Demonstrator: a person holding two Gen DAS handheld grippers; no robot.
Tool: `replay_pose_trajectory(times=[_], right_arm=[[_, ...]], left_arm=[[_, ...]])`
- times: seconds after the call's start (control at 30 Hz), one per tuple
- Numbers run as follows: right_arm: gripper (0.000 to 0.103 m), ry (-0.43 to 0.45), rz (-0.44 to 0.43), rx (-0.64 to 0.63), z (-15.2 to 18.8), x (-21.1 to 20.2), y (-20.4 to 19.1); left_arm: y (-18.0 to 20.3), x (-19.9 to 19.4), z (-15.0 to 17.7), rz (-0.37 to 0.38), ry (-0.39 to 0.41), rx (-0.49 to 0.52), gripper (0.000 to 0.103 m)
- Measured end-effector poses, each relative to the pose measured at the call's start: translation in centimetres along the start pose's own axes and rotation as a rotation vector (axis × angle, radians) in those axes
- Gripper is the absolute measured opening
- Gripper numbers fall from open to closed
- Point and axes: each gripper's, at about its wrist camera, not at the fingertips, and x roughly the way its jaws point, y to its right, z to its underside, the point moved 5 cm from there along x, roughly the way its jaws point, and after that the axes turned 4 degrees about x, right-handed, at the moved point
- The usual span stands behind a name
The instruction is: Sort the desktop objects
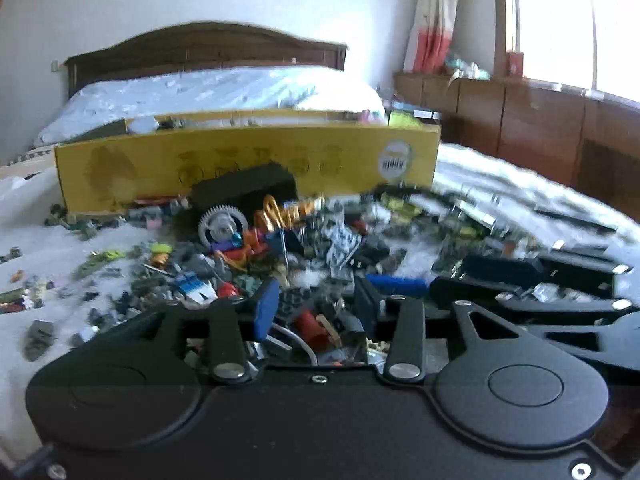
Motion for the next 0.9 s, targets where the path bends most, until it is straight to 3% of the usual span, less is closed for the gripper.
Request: replay_pose_trajectory(times=[0.1, 0.43, 0.57, 0.9], right_arm=[[0.052, -0.005, -0.014, -0.014, -0.1, 0.0, 0.0], [0.052, -0.033, -0.057, -0.015, -0.4, 0.8, -0.1], [0.052, -0.055, -0.068, -0.041, -0.7, 1.6, -0.2], [0.049, -0.129, -0.085, -0.05, -1.1, 4.2, 0.0]], left_arm=[[-0.3, 1.2, 0.3, -0.021, -0.033, -0.026, 0.041], [-1.9, 2.1, 0.1, 0.013, -0.041, -0.126, 0.041], [-2.9, 1.8, 0.3, 0.028, -0.042, -0.178, 0.027], [-3.6, 1.2, 0.0, 0.071, -0.034, -0.199, 0.016]])
